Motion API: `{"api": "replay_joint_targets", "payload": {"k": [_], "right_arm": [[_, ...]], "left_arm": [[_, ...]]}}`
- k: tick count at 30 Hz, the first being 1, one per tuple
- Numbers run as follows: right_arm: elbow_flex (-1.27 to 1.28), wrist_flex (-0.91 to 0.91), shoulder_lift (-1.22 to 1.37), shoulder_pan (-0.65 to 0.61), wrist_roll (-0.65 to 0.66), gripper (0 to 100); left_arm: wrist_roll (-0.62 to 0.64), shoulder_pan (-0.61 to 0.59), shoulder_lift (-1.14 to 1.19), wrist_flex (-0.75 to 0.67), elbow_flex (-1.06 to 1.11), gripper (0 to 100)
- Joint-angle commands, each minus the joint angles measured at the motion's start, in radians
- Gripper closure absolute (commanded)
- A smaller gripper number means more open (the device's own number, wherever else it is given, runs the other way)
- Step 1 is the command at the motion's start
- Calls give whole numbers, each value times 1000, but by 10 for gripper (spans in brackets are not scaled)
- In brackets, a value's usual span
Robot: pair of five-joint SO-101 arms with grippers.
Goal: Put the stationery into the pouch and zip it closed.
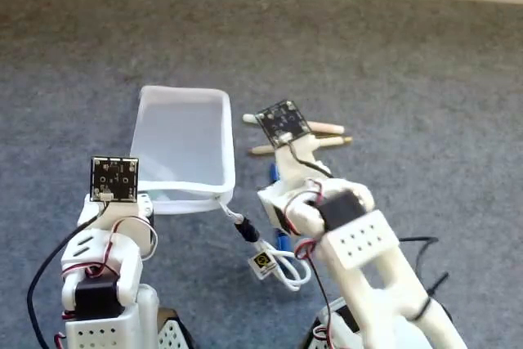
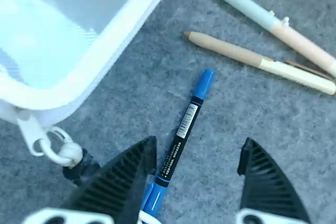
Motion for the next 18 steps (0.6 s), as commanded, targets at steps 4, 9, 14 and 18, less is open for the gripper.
{"api": "replay_joint_targets", "payload": {"k": [4, 9, 14, 18], "right_arm": [[-82, -56, 137, 12, -8, 761], [-85, -154, 242, 12, -49, 761], [-87, -234, 320, 12, -63, 761], [-87, -278, 360, 12, -66, 762]], "left_arm": [[-6, -15, 8, 5, -61, 992], [-6, -15, 8, 5, -61, 992], [-6, -15, 8, 5, -61, 992], [-6, -15, 8, 5, -61, 992]]}}
